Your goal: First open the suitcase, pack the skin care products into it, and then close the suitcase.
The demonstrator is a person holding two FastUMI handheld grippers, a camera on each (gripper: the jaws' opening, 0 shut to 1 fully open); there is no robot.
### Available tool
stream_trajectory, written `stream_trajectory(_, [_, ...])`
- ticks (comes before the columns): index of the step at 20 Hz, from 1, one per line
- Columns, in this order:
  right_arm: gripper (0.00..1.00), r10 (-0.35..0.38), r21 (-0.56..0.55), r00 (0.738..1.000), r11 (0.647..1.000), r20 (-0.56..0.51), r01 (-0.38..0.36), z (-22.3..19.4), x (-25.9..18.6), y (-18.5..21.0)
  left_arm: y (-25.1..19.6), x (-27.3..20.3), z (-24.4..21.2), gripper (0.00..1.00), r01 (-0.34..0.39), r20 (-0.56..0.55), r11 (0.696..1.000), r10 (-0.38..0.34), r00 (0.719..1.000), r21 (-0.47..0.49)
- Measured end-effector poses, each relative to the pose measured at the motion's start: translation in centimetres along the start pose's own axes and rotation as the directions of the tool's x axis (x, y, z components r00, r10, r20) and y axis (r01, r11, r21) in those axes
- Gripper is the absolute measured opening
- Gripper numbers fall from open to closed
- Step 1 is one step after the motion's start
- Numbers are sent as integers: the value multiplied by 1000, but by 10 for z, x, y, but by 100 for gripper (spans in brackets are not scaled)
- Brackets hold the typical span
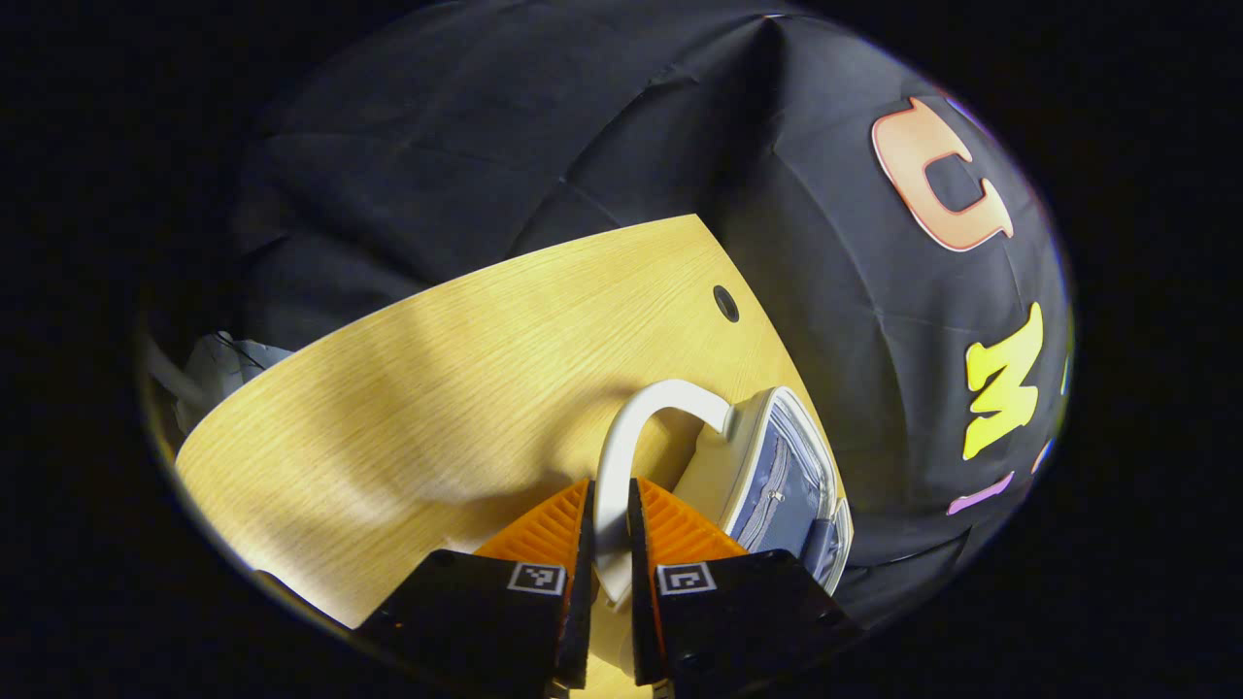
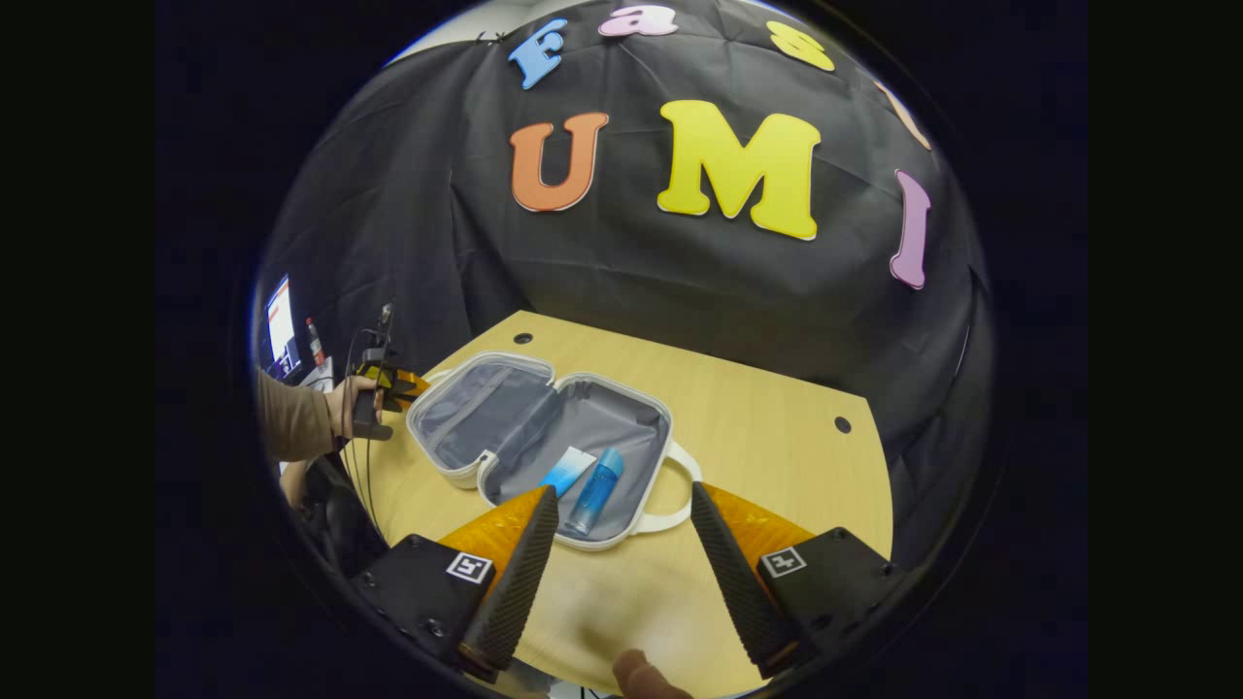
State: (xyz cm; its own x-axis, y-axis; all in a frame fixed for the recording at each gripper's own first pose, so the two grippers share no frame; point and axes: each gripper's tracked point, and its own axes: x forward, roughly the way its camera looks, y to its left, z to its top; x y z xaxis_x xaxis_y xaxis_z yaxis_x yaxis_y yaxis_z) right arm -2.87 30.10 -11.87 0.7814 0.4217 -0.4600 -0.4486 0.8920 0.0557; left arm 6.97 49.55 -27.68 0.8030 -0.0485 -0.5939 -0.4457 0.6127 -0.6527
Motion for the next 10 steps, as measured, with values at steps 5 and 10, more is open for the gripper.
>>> stream_trajectory(5, [81, -15, 33, 999, 999, 29, 14, 6, -6, -11, -18, -17, 16, 8, -30, 38, 996, 27, 999, 89])
stream_trajectory(10, [81, 3, 43, 999, 999, 36, -4, 6, -14, -22, -61, -52, 34, 3, -21, 119, 984, 0, 993, 176])
